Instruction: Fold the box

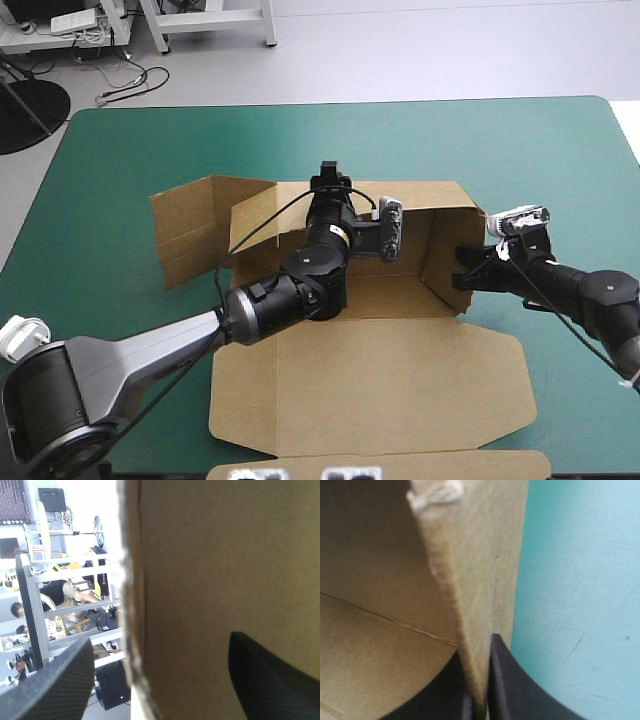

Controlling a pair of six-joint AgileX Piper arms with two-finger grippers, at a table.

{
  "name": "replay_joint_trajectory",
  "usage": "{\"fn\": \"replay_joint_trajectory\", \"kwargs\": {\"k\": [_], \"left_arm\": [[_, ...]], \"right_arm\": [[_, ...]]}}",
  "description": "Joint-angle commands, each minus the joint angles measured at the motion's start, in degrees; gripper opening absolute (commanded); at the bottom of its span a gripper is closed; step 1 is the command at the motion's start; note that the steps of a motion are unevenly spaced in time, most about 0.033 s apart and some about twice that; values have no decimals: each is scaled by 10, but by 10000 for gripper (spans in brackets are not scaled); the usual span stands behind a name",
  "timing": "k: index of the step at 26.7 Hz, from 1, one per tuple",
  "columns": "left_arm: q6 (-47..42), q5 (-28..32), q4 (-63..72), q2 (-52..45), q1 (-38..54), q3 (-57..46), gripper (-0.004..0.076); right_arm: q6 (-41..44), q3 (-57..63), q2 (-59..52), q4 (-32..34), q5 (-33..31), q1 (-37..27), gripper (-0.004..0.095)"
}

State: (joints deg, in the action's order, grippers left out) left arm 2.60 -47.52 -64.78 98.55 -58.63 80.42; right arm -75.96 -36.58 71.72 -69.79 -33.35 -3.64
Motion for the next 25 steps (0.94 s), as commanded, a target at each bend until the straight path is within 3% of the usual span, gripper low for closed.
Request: {"fn": "replay_joint_trajectory", "kwargs": {"k": [1,12,15,17,18,19,20,25], "left_arm": [[-9,14,-38,-26,-31,13,529],[-116,-33,-251,-47,-161,42,501],[-144,-33,-281,-62,-165,72,462],[-154,-31,-292,-72,-154,105,376],[-158,-24,-290,-79,-133,143,229],[-158,-22,-285,-82,-121,163,158],[-159,-24,-274,-86,-87,202,-11],[-151,-33,-145,-87,47,297,-1]], "right_arm": [[5,-6,-7,32,-11,-2,0],[20,-12,-7,35,0,-2,0],[52,-26,-7,70,0,-2,0],[87,-41,-7,109,-4,-2,0],[134,-61,-7,153,-11,-2,0],[158,-71,-7,169,-17,-2,0],[188,-88,-7,189,-26,-2,0],[276,-133,-6,241,-48,-2,0]]}}
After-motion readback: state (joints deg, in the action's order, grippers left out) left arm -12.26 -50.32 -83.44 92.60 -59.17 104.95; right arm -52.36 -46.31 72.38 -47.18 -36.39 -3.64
